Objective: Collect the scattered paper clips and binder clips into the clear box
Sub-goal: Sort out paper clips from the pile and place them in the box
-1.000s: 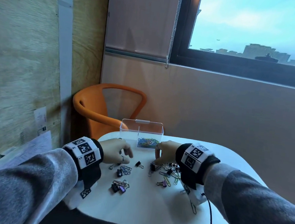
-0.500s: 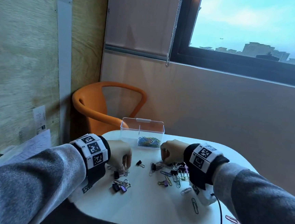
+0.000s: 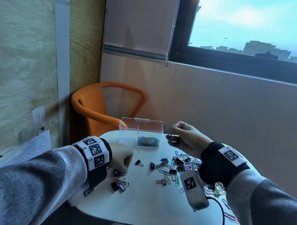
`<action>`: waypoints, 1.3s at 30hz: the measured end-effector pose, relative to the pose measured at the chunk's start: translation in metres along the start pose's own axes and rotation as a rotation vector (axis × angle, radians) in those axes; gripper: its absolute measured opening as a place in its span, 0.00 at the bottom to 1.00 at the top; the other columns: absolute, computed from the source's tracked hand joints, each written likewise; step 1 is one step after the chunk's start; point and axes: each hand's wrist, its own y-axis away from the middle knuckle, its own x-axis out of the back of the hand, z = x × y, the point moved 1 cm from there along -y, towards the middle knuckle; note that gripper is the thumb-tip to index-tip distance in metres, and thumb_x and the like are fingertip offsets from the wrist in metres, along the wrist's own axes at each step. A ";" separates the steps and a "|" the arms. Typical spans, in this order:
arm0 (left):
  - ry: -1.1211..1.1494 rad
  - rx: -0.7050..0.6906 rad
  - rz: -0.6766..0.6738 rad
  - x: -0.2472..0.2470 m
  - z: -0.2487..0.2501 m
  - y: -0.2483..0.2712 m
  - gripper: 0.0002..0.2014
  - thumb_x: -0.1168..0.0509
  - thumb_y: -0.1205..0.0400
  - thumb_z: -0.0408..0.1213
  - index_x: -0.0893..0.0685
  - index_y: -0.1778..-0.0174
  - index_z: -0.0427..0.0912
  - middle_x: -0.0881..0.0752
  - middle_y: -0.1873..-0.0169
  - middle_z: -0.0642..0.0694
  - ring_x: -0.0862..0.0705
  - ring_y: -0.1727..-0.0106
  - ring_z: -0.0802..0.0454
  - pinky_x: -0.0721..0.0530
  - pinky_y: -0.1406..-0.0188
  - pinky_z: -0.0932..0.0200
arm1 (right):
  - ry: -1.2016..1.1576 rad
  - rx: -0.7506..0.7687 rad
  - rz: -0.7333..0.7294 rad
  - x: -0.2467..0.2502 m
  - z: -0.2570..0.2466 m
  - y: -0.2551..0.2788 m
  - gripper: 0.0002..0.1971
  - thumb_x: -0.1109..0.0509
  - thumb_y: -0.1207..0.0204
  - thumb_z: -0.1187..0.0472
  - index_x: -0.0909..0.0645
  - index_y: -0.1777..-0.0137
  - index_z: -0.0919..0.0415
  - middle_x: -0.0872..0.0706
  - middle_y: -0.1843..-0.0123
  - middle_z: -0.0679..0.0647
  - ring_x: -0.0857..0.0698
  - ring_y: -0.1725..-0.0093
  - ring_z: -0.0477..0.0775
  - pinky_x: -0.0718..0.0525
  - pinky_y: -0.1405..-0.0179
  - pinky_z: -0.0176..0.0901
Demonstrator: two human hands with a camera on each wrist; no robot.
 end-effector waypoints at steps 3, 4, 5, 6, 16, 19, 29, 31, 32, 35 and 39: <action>0.111 0.006 0.022 0.003 0.000 0.001 0.13 0.36 0.19 0.36 0.22 0.38 0.40 0.21 0.62 0.55 0.24 0.66 0.59 0.31 0.72 0.74 | -0.319 0.000 0.012 0.006 0.002 0.004 0.15 0.40 0.21 0.74 0.32 0.68 0.61 0.26 0.68 0.57 0.23 0.69 0.50 0.15 0.69 0.37; 0.171 -0.002 0.022 0.005 -0.001 0.001 0.14 0.37 0.18 0.35 0.22 0.36 0.40 0.21 0.60 0.54 0.23 0.62 0.57 0.29 0.69 0.75 | -0.391 -0.011 0.021 0.008 0.004 0.005 0.13 0.40 0.22 0.74 0.32 0.66 0.60 0.26 0.66 0.57 0.24 0.68 0.49 0.14 0.67 0.36; 0.246 -0.010 0.019 0.007 -0.003 0.000 0.14 0.39 0.17 0.33 0.22 0.36 0.40 0.20 0.59 0.53 0.22 0.58 0.56 0.26 0.65 0.74 | -0.452 -0.029 0.032 0.009 0.007 0.005 0.11 0.40 0.22 0.74 0.31 0.63 0.60 0.26 0.64 0.57 0.24 0.66 0.49 0.13 0.66 0.36; 0.342 -0.012 0.017 0.009 -0.005 0.000 0.13 0.40 0.17 0.31 0.22 0.37 0.38 0.20 0.60 0.52 0.21 0.57 0.55 0.22 0.61 0.71 | -0.505 -0.050 0.041 0.009 0.009 0.006 0.09 0.41 0.22 0.74 0.30 0.61 0.61 0.26 0.62 0.58 0.24 0.64 0.49 0.12 0.66 0.36; 0.705 0.103 0.190 0.012 -0.018 -0.002 0.08 0.39 0.18 0.26 0.24 0.60 0.41 0.19 0.64 0.44 0.16 0.65 0.54 0.17 0.69 0.65 | -0.522 -0.230 0.002 -0.009 0.037 0.014 0.10 0.46 0.23 0.71 0.34 0.64 0.60 0.26 0.64 0.56 0.27 0.70 0.47 0.23 0.77 0.31; 0.687 0.089 0.198 0.013 -0.020 0.002 0.12 0.46 0.18 0.20 0.25 0.58 0.41 0.21 0.63 0.44 0.18 0.68 0.53 0.19 0.72 0.65 | -0.361 -0.288 -0.008 -0.012 0.041 0.012 0.12 0.42 0.21 0.61 0.34 0.68 0.56 0.29 0.71 0.51 0.32 0.77 0.45 0.34 0.81 0.31; 0.071 0.067 0.056 -0.004 -0.012 0.024 0.13 0.43 0.19 0.36 0.17 0.42 0.51 0.16 0.44 0.53 0.21 0.41 0.55 0.28 0.37 0.59 | 1.251 0.045 -0.433 -0.075 0.030 0.034 0.13 0.34 0.20 0.54 0.16 0.41 0.56 0.29 0.70 0.39 0.30 0.75 0.37 0.32 0.80 0.20; 0.019 0.048 0.079 -0.008 -0.014 0.023 0.11 0.39 0.20 0.44 0.19 0.43 0.53 0.18 0.51 0.56 0.22 0.41 0.56 0.30 0.35 0.56 | 1.356 0.087 -0.508 -0.088 0.032 0.039 0.16 0.31 0.23 0.55 0.18 0.37 0.56 0.32 0.71 0.38 0.30 0.75 0.34 0.32 0.78 0.18; 0.007 0.038 0.082 -0.009 -0.015 0.022 0.12 0.37 0.21 0.45 0.19 0.43 0.53 0.19 0.54 0.57 0.21 0.42 0.56 0.30 0.35 0.55 | 1.385 0.086 -0.528 -0.093 0.035 0.039 0.17 0.29 0.25 0.54 0.18 0.36 0.55 0.33 0.71 0.38 0.31 0.74 0.34 0.33 0.77 0.20; -0.013 0.003 0.091 -0.012 -0.022 0.021 0.11 0.32 0.24 0.46 0.16 0.47 0.50 0.20 0.59 0.59 0.19 0.46 0.56 0.27 0.36 0.54 | 1.404 0.072 -0.515 -0.102 0.042 0.035 0.17 0.25 0.28 0.53 0.18 0.40 0.54 0.33 0.69 0.40 0.33 0.70 0.36 0.36 0.73 0.29; 0.005 -0.028 0.101 -0.015 -0.026 0.021 0.03 0.32 0.23 0.46 0.18 0.60 0.54 0.20 0.59 0.59 0.24 0.51 0.60 0.29 0.39 0.55 | 1.441 0.077 -0.499 -0.101 0.039 0.036 0.13 0.25 0.28 0.56 0.15 0.45 0.58 0.32 0.72 0.42 0.30 0.73 0.38 0.32 0.82 0.21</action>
